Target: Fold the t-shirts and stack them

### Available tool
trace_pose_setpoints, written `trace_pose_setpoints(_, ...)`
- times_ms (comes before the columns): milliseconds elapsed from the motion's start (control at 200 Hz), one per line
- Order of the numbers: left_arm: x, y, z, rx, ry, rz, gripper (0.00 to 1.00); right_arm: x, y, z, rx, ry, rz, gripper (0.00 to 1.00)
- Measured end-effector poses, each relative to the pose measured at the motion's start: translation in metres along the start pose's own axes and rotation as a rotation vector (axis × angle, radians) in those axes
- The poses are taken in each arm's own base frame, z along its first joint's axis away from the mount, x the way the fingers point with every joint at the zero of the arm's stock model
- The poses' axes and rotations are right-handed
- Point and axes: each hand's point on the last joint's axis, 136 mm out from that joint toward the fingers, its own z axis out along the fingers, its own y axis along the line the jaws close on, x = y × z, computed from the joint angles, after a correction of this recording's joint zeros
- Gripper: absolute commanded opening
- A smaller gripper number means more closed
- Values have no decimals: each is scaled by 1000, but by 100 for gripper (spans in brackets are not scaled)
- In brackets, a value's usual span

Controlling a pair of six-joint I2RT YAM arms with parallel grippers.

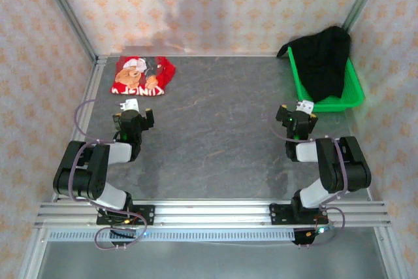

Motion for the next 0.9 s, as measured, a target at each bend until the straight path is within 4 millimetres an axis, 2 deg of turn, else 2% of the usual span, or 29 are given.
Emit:
trace_pose_setpoints(836, 0, -1, 1, 2, 29, 11, 100, -1, 1, -2, -5, 2, -4, 99)
trace_pose_setpoints(901, -12, -6, 2, 19, 53, 24, 100, -8, 2, -12, -16, 16, -13, 99)
